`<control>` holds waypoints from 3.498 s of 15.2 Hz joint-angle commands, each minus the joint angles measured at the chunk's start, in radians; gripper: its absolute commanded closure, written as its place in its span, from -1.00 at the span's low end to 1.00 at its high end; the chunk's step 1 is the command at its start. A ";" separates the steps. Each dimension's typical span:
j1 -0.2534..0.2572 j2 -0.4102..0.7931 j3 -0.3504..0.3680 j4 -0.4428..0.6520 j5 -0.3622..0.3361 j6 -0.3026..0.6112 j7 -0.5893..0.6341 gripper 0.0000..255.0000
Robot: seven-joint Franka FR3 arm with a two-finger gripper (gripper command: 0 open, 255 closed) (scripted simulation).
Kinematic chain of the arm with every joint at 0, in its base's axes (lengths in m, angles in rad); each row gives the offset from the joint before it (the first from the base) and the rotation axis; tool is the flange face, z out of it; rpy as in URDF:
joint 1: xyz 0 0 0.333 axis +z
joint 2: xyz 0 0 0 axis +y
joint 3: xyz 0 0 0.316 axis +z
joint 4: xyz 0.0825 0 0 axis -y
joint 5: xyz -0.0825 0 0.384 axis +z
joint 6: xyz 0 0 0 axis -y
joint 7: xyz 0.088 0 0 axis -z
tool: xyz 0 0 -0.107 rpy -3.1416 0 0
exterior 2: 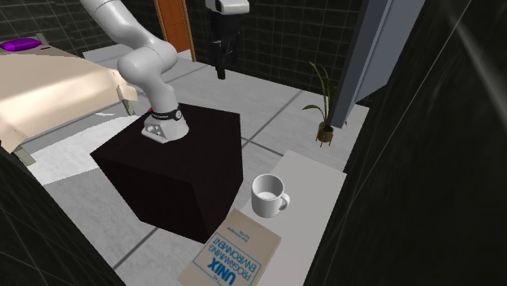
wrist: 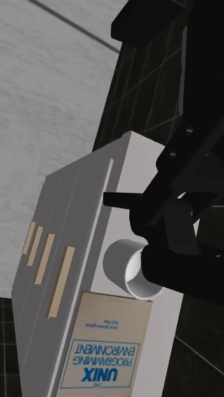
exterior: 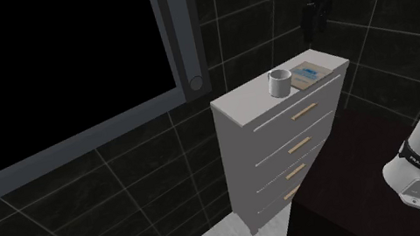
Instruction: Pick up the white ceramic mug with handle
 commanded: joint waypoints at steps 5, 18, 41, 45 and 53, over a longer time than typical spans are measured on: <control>-0.007 0.168 -0.059 -0.020 -0.018 0.196 -0.069 -1.00; -0.014 0.655 -0.154 0.130 0.079 0.535 -0.264 -1.00; -0.072 0.994 -0.122 0.285 0.217 0.710 -0.397 1.00; -0.070 0.983 -0.126 0.284 0.212 0.699 -0.395 1.00; -0.056 0.901 -0.145 0.294 0.173 0.611 -0.369 1.00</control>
